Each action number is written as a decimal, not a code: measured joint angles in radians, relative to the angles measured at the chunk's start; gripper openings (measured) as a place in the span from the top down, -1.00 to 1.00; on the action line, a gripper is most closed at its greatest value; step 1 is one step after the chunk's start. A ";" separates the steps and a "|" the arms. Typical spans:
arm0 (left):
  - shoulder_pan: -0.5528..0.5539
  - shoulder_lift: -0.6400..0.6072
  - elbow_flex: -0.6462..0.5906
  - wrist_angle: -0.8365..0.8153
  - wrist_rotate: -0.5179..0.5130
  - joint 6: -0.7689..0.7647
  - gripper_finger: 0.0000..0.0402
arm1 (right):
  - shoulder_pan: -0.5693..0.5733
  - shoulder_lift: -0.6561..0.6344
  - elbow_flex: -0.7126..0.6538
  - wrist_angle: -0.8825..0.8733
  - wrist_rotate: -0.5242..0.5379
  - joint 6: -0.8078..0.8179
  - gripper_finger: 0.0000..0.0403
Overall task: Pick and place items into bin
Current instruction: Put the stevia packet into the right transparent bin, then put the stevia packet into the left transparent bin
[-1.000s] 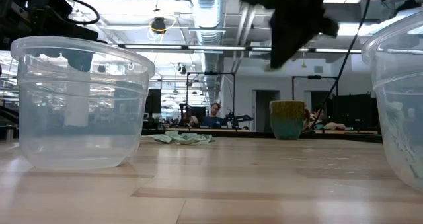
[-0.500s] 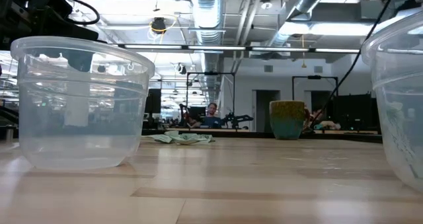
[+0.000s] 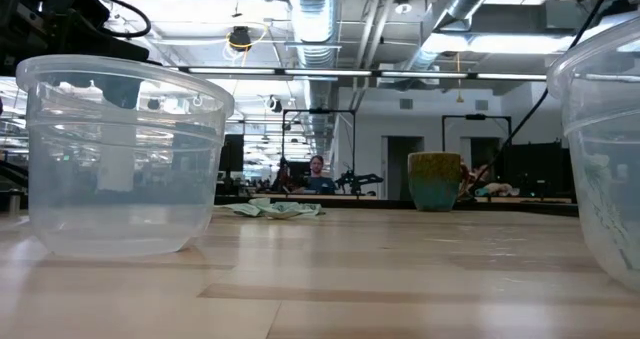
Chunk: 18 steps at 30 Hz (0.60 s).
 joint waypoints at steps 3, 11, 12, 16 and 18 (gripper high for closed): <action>0.000 0.000 0.000 0.000 0.000 0.000 0.40 | -0.003 0.000 0.000 0.000 -0.006 -0.015 0.93; 0.000 0.000 0.000 0.000 0.000 0.000 0.40 | -0.018 0.000 0.000 -0.004 -0.002 -0.079 0.54; 0.000 0.000 0.000 0.000 0.000 0.000 0.40 | -0.022 0.000 0.000 -0.003 -0.002 -0.102 0.50; 0.000 0.000 0.000 0.000 0.000 0.000 0.40 | -0.027 0.000 0.000 0.020 -0.009 -0.144 0.37; 0.000 0.000 0.000 0.000 0.000 0.000 0.40 | -0.028 0.000 0.000 0.027 -0.013 -0.146 0.33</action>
